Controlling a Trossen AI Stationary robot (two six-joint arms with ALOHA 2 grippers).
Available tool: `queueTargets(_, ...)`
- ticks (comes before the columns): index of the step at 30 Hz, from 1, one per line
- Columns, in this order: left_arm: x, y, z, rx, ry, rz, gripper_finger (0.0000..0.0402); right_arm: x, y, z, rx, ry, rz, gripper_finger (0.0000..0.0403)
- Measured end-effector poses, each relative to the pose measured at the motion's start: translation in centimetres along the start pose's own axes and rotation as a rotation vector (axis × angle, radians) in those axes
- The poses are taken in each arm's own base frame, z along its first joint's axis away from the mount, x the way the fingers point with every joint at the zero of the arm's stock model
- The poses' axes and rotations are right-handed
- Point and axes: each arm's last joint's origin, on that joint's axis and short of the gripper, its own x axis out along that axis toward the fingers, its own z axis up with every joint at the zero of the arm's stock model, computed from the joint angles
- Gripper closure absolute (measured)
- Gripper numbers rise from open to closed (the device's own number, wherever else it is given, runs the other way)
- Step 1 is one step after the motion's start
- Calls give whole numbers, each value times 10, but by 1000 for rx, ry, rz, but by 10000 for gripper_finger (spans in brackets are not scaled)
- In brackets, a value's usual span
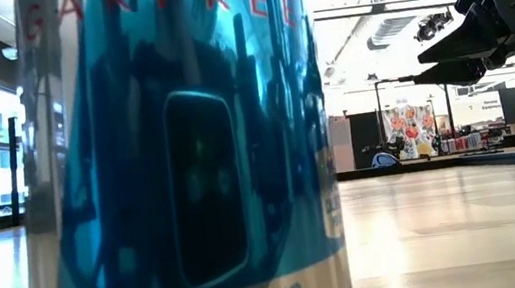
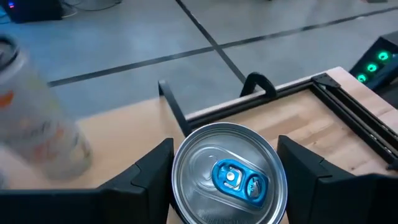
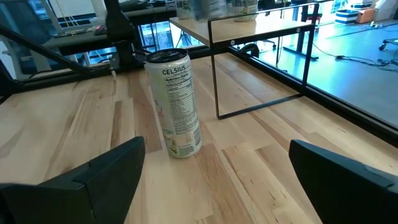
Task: Place canned beverage on shelf
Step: Put the top blue soda can on the shelf
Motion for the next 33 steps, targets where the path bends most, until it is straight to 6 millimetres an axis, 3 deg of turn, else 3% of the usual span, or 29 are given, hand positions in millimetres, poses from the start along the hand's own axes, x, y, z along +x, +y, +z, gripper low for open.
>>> queueTargets(7, 34, 28, 26, -41, 2, 23, 213, 0, 0, 0, 0, 0, 0, 16)
queueTargets(14, 56, 52, 41, -87, 15, 44, 212, 0, 0, 0, 0, 0, 0, 16)
queueTargets(23, 92, 59, 42, -76, 21, 61, 212, 0, 0, 0, 0, 0, 0, 16)
queueTargets(33, 98, 66, 46, -76, 15, 70, 211, 0, 0, 0, 0, 0, 0, 16)
